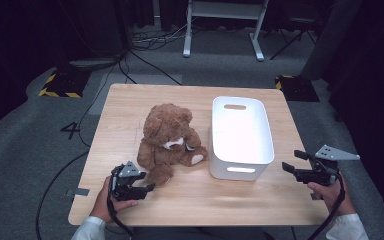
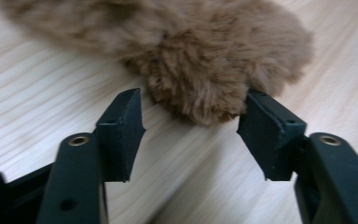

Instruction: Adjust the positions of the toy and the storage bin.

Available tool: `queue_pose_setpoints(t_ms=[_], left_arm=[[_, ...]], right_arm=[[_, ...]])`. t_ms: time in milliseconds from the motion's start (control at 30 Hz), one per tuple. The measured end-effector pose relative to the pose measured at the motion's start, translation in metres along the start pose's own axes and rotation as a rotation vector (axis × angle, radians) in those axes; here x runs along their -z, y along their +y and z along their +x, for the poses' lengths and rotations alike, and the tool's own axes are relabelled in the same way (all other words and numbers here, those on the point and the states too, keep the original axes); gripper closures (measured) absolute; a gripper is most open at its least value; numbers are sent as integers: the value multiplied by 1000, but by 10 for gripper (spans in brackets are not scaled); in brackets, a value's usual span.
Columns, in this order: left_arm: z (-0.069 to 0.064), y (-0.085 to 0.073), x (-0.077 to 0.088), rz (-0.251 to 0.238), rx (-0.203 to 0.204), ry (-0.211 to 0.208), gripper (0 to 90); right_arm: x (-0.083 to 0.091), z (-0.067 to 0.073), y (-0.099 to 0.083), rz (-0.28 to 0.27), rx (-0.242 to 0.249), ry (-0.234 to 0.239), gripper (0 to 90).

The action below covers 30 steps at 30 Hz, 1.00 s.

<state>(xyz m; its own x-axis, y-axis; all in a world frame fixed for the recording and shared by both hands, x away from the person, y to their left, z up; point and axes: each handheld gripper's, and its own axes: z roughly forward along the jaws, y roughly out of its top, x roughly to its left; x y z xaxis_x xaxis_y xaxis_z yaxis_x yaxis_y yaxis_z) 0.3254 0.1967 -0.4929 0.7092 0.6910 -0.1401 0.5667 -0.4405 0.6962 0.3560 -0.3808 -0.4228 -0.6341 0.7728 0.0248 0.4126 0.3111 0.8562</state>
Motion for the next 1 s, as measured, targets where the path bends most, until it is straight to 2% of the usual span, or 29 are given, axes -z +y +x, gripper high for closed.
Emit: queue_pose_setpoints(t_ms=[33, 100, 133, 267, 333, 367, 400, 433, 500, 567, 600, 667, 733, 900, 1000], left_arm=[[-1, 1, -3, 5, -5, -3, 437], [-3, 3, -7, 0, 2, -34, 483], [-5, 5, -10, 6, -7, -31, 507], [-13, 8, -18, 27, -38, -34, 562], [-14, 7, -18, 33, -46, -19, 556], [-13, 6, -15, 39, -47, 0, 505], [-12, 4, -12, 33, -41, -4, 442], [-8, 0, -6, 22, -38, -15, 391], [-2, -6, 7, -22, -16, 15, 269], [11, -8, 27, -110, 79, 44, 169], [16, -7, 35, -142, 105, 62, 162], [22, -5, 45, -189, 126, 97, 159], [23, 1, 51, -215, 82, 113, 157], [20, 20, 49, -192, -17, 139, 159], [21, 30, 49, -215, -29, 134, 160]], right_arm=[[-2, -2, -4, 6, 6, -22, 252], [-5, -7, -11, 7, 12, -75, 261], [-8, -15, -18, -10, -17, -87, 269], [-10, -25, -26, -17, -53, -122, 278], [-9, -27, -28, -24, -63, -125, 275], [-9, -27, -29, -24, -66, -125, 275], [-9, -27, -30, -21, -63, -128, 275], [-9, -27, -30, -18, -66, -126, 274], [-9, -27, -32, -11, -60, -120, 273], [-10, -28, -33, -2, -58, -114, 271], [-11, -28, -34, 0, -56, -114, 272], [-12, -28, -34, 8, -56, -120, 272], [-13, -28, -34, 12, -51, -123, 270], [-14, -29, -37, 20, -58, -121, 268], [-17, -27, -39, 46, -43, -118, 268]])
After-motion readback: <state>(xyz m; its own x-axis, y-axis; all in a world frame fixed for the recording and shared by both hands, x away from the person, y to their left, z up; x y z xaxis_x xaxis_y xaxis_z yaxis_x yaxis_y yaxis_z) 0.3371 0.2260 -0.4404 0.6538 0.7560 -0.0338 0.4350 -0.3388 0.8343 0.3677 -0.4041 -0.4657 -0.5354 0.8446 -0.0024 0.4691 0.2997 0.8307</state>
